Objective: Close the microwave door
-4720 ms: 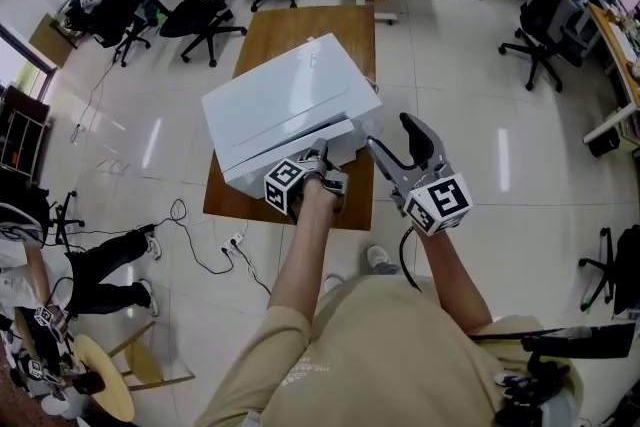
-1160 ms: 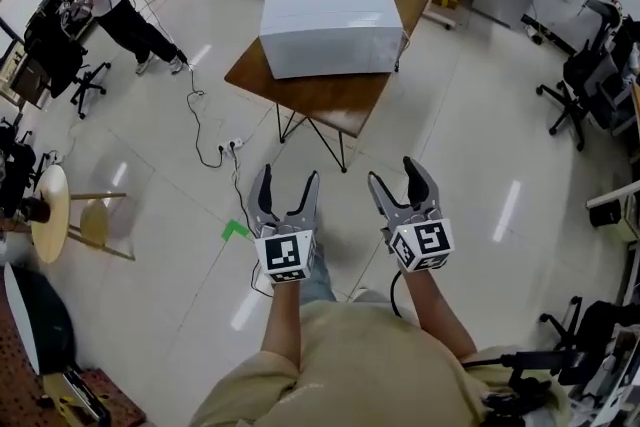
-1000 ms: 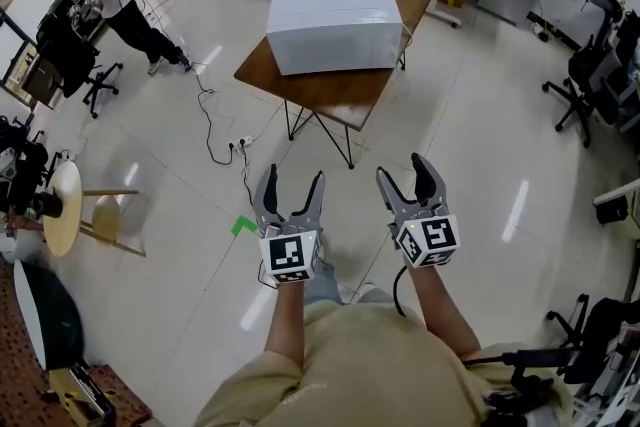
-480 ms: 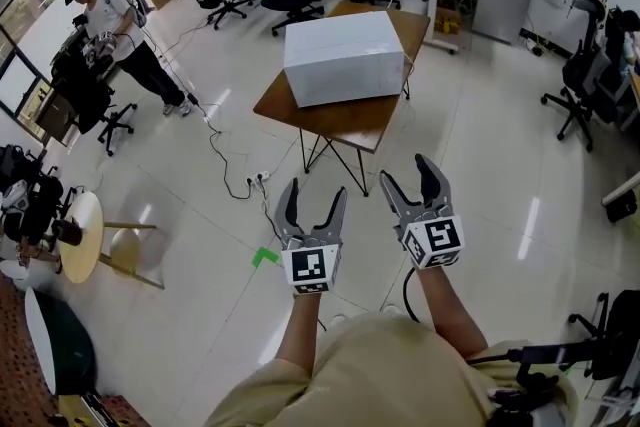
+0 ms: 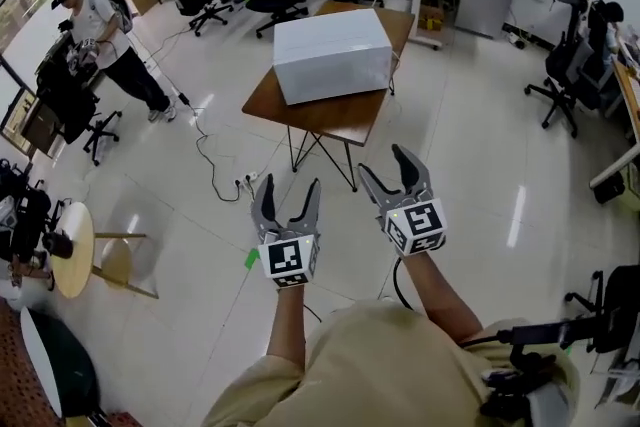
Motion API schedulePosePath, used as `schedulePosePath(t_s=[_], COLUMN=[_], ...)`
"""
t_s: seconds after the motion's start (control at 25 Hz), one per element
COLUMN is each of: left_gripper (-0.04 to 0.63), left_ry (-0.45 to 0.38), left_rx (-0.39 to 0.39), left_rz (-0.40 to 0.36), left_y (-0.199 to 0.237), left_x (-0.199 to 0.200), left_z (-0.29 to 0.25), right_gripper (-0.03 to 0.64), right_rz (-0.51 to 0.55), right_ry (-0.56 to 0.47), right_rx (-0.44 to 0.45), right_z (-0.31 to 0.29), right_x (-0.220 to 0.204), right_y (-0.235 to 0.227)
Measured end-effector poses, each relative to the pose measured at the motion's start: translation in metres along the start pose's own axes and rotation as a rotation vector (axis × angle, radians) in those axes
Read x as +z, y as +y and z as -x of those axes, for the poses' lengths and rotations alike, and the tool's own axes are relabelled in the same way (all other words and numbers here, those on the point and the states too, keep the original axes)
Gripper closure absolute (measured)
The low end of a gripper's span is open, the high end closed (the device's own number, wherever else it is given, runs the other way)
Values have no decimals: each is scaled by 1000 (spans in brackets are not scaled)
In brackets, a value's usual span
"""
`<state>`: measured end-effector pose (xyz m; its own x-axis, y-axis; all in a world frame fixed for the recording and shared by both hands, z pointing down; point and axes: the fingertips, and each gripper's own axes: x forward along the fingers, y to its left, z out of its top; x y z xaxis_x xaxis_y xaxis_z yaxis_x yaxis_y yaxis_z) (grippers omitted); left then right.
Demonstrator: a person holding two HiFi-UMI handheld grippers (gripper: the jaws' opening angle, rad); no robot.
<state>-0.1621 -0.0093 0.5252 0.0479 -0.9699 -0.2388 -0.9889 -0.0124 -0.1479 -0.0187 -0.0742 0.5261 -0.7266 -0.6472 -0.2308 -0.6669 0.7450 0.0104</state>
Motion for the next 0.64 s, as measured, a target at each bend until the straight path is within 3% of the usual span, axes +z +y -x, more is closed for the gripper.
schedulePosePath(t_s=[0.12,0.32,0.64], left_gripper=[244,244,244], left_ry=[19,34,8], left_rx=[26,25,18], left_rz=[64,103,89], left_y=[45,-5,-17], left_x=[33,71,80], left_z=[0,-31,-50], right_gripper=[308,308,308], right_rz=[-16,40,55], right_ry=[56,65,66], right_rx=[25,48,52], right_z=[-43,-31,-29], right_x=[20,82,82], right_y=[31,-4,-18])
